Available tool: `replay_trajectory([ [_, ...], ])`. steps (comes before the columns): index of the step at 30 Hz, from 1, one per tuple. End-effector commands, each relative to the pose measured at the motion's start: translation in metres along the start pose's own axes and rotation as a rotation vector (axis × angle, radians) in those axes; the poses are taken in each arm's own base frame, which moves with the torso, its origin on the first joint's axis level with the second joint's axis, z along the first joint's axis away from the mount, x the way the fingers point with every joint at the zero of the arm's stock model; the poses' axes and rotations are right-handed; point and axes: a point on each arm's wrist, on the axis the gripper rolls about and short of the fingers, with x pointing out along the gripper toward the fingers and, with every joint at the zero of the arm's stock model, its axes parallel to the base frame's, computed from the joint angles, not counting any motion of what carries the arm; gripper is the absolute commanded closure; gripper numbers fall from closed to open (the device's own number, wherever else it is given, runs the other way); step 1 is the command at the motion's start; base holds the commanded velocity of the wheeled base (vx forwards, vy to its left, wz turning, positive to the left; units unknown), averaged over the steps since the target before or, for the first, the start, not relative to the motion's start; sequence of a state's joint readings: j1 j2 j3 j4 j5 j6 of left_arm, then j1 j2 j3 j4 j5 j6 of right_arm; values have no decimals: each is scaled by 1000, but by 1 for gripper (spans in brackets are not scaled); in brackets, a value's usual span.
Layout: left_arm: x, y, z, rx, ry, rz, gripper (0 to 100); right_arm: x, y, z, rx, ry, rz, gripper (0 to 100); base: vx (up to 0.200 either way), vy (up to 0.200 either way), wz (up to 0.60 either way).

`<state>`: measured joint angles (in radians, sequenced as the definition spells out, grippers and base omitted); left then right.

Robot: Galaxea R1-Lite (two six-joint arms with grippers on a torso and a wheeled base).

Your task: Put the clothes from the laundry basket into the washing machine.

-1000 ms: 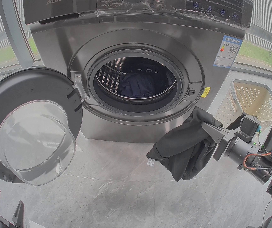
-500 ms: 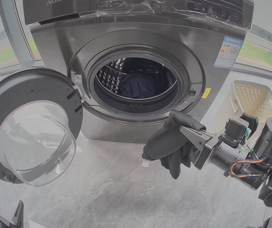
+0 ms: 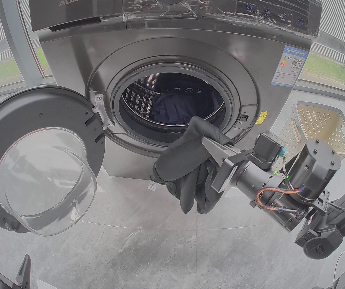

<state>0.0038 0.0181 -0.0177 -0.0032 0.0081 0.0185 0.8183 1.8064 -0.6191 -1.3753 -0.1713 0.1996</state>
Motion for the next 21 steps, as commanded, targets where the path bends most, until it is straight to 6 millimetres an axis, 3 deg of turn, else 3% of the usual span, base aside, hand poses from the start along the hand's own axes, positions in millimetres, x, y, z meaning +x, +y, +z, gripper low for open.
replay_trajectory([
  [1,0,0,-5,1,-2,0,0,11,-1,-12,-2,15,-4,100,0,0,0],
  [4,0,-1,-3,2,-21,-27,0,11,-1,-10,0,-3,-4,100,0,0,0],
  [6,-7,-1,20,-14,-110,-64,0,11,-2,-10,0,-6,-2,100,0,0,0],
  [7,-7,-1,22,-15,-116,-68,0,12,-2,-9,0,-7,-1,100,0,0,0],
  [8,-13,-2,47,-13,-159,-115,0,13,-1,-8,2,-16,1,100,0,0,0],
  [11,-8,-4,58,-13,-119,-206,0,18,2,-2,7,-45,11,100,0,0,0],
  [15,24,-7,60,-41,94,-379,0,31,3,0,8,-69,21,100,0,0,0],
  [21,66,-13,70,-76,204,-604,0,45,-5,-12,3,-60,-4,100,0,0,0],
])
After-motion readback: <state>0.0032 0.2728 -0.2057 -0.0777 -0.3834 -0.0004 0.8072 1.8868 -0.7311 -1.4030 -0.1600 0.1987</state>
